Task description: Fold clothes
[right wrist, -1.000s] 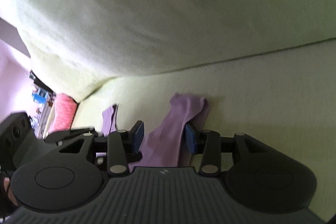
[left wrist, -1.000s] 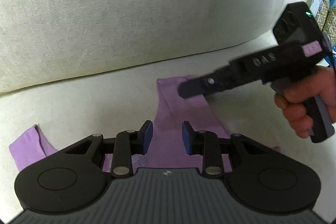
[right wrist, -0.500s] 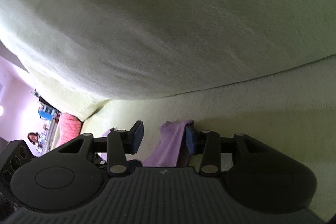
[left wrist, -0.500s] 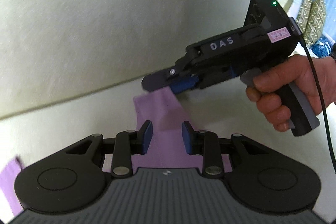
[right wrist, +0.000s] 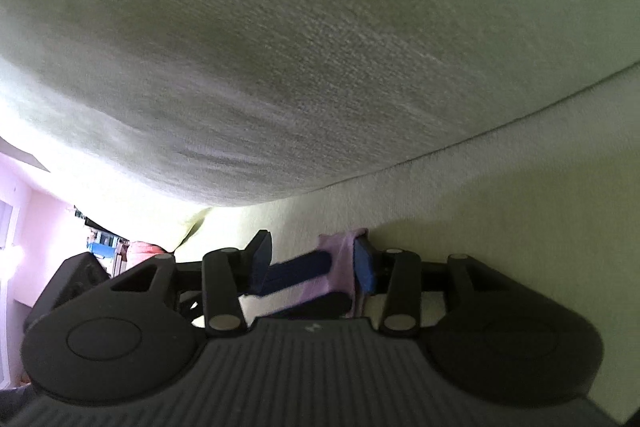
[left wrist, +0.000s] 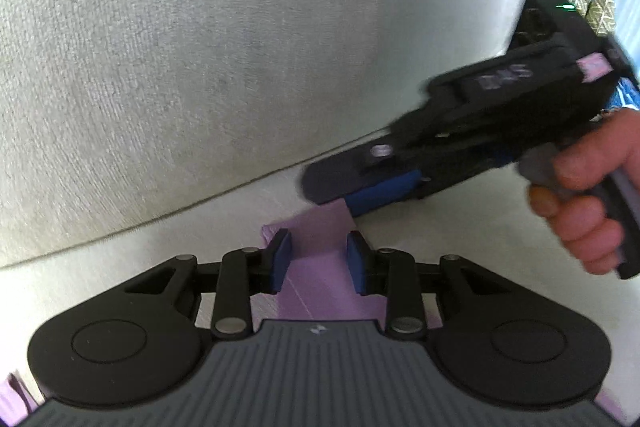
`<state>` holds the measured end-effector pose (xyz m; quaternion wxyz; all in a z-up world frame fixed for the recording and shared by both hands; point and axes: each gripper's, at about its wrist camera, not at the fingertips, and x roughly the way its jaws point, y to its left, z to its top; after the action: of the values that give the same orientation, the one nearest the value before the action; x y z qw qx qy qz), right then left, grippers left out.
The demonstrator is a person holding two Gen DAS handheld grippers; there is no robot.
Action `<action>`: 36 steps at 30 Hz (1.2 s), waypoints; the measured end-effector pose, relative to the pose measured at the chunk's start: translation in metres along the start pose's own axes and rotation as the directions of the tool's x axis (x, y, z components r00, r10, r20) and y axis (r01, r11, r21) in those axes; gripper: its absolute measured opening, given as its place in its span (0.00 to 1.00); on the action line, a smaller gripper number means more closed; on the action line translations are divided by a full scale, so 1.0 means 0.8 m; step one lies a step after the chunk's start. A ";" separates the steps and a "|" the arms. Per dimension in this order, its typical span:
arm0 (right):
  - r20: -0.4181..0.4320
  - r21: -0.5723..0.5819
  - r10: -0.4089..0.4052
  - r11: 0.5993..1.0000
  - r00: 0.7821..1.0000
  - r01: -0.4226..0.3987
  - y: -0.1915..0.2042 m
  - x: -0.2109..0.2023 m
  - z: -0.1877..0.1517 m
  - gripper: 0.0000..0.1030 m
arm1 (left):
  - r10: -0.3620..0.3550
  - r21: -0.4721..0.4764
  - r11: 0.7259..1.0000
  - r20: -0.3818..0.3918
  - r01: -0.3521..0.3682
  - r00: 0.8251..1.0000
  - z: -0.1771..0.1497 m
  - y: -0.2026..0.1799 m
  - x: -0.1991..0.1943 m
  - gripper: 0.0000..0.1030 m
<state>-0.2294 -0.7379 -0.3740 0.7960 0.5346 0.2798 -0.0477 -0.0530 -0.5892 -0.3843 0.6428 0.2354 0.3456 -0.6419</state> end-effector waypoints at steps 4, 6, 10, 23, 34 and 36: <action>0.089 0.017 -0.060 0.998 0.994 0.059 0.000 -0.037 0.000 0.51 | -0.018 -0.006 1.000 0.000 0.018 1.000 0.006 0.008 0.015 0.36; 0.096 -0.008 -0.082 0.996 0.992 0.083 0.004 -0.045 0.000 0.52 | -0.033 -0.007 0.999 -0.001 0.033 0.999 0.009 0.012 0.022 0.36; 0.091 -0.107 -0.135 0.984 0.987 0.145 0.023 -0.056 -0.004 0.53 | -0.046 -0.021 0.999 0.001 0.046 0.999 0.010 0.017 0.026 0.35; 0.010 -0.666 -0.294 0.711 0.956 0.225 0.124 -0.004 -0.039 0.46 | 0.178 -0.180 0.968 0.004 -0.174 0.984 -0.056 0.060 -0.058 0.36; 0.041 -0.700 -0.378 0.650 0.925 0.296 0.135 0.032 -0.018 0.36 | 0.259 -0.234 0.937 -0.036 -0.260 0.965 -0.130 0.063 -0.106 0.36; 0.053 -0.711 -0.381 0.635 0.923 0.303 0.153 0.031 -0.024 0.38 | 0.279 -0.254 0.928 -0.019 -0.274 0.960 -0.130 0.075 -0.117 0.36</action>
<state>-0.1700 -0.6641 -0.2910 0.9000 0.1269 0.4129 -0.0592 -0.0028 -0.4459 -0.3906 0.7545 0.1917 0.3827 -0.4975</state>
